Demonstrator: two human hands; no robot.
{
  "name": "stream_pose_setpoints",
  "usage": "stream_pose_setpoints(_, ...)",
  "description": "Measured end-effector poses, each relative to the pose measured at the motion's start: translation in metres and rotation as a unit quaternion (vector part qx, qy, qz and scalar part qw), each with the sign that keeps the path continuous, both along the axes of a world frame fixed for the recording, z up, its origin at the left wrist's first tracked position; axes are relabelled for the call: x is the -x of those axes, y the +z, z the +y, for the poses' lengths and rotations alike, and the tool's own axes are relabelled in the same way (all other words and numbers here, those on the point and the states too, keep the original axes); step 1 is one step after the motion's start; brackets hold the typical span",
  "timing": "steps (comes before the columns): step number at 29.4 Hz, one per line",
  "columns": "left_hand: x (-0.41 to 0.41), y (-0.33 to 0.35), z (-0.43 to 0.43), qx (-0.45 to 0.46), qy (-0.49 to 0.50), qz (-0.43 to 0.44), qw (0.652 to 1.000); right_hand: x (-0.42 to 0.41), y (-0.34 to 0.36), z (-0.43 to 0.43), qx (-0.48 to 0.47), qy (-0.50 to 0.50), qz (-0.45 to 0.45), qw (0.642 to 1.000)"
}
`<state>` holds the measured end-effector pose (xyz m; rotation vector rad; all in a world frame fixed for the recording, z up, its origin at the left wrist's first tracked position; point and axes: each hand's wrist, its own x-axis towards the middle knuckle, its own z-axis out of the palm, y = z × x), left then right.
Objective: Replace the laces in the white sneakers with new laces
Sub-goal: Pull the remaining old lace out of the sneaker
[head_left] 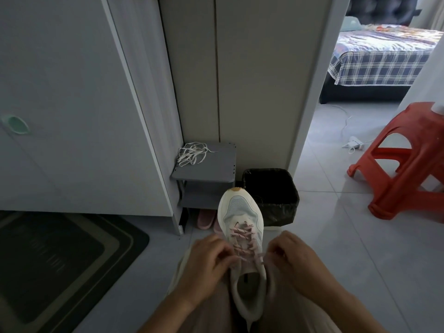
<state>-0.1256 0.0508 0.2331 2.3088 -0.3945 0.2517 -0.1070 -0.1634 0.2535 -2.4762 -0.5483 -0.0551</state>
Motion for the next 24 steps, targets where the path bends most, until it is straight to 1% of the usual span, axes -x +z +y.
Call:
stream_pose_setpoints(2,0.007,-0.006,0.008,0.128,0.045,0.06,0.989,0.003,-0.008,-0.01,-0.082,-0.06,0.032,0.994)
stream_pose_setpoints(3,0.01,-0.007,0.009,0.169,0.056,0.074,0.981,0.006,-0.01,-0.01,-0.109,-0.08,0.051,0.99)
stream_pose_setpoints(4,0.012,-0.007,0.009,0.176,0.062,0.078,0.979,0.008,-0.012,-0.008,-0.135,-0.092,0.07,0.984)
stream_pose_setpoints(5,0.012,-0.008,0.008,0.162,0.051,0.075,0.983,0.01,-0.016,-0.006,-0.156,-0.093,0.078,0.98)
stream_pose_setpoints(6,0.012,-0.007,0.006,0.117,0.036,0.065,0.99,0.011,-0.021,-0.003,-0.161,-0.087,0.07,0.981)
stream_pose_setpoints(7,0.012,-0.006,0.003,0.052,0.011,0.051,0.997,0.011,-0.022,-0.001,-0.142,-0.075,0.05,0.986)
stream_pose_setpoints(8,0.011,-0.003,-0.002,-0.043,-0.005,0.018,0.999,0.009,-0.022,0.001,-0.106,-0.059,0.027,0.992)
stream_pose_setpoints(9,0.008,-0.001,-0.007,-0.13,-0.007,-0.039,0.991,0.006,-0.02,0.003,-0.064,-0.033,0.004,0.997)
stream_pose_setpoints(10,0.006,0.001,-0.013,-0.19,-0.013,-0.088,0.978,0.002,-0.02,0.006,-0.025,-0.004,-0.023,0.999)
stream_pose_setpoints(11,0.004,0.003,-0.019,-0.219,-0.031,-0.119,0.968,0.0,-0.019,0.009,-0.006,0.015,-0.049,0.999)
stream_pose_setpoints(13,0.001,0.008,-0.028,-0.232,-0.048,-0.133,0.962,-0.002,-0.016,0.013,-0.009,0.025,-0.081,0.996)
stream_pose_setpoints(14,-0.003,0.007,-0.027,-0.212,-0.058,-0.133,0.966,-0.002,-0.014,0.013,-0.024,0.024,-0.085,0.996)
stream_pose_setpoints(15,-0.005,0.009,-0.023,-0.172,-0.061,-0.118,0.976,-0.002,-0.012,0.01,-0.054,0.006,-0.08,0.995)
stream_pose_setpoints(16,-0.004,0.013,-0.015,-0.098,-0.05,-0.083,0.99,-0.002,-0.011,0.004,-0.1,-0.028,-0.06,0.993)
stream_pose_setpoints(17,-0.004,0.016,-0.005,-0.001,-0.015,-0.047,0.999,-0.001,-0.011,-0.004,-0.159,-0.076,-0.037,0.984)
stream_pose_setpoints(18,-0.004,0.02,0.007,0.094,0.032,-0.002,0.995,0.0,-0.012,-0.013,-0.227,-0.134,-0.014,0.965)
stream_pose_setpoints(19,-0.003,0.019,0.019,0.163,0.081,0.025,0.983,0.001,-0.015,-0.021,-0.276,-0.185,0.013,0.943)
stream_pose_setpoints(20,-0.002,0.016,0.03,0.189,0.125,0.052,0.973,0.003,-0.019,-0.025,-0.3,-0.22,0.038,0.927)
stream_pose_setpoints(21,0.001,0.012,0.036,0.189,0.146,0.088,0.967,0.005,-0.022,-0.026,-0.292,-0.232,0.061,0.926)
stream_pose_setpoints(23,0.005,0.003,0.037,0.141,0.133,0.152,0.969,0.005,-0.023,-0.02,-0.254,-0.206,0.086,0.941)
stream_pose_setpoints(24,0.008,-0.001,0.03,0.122,0.128,0.155,0.972,0.004,-0.022,-0.017,-0.246,-0.187,0.086,0.947)
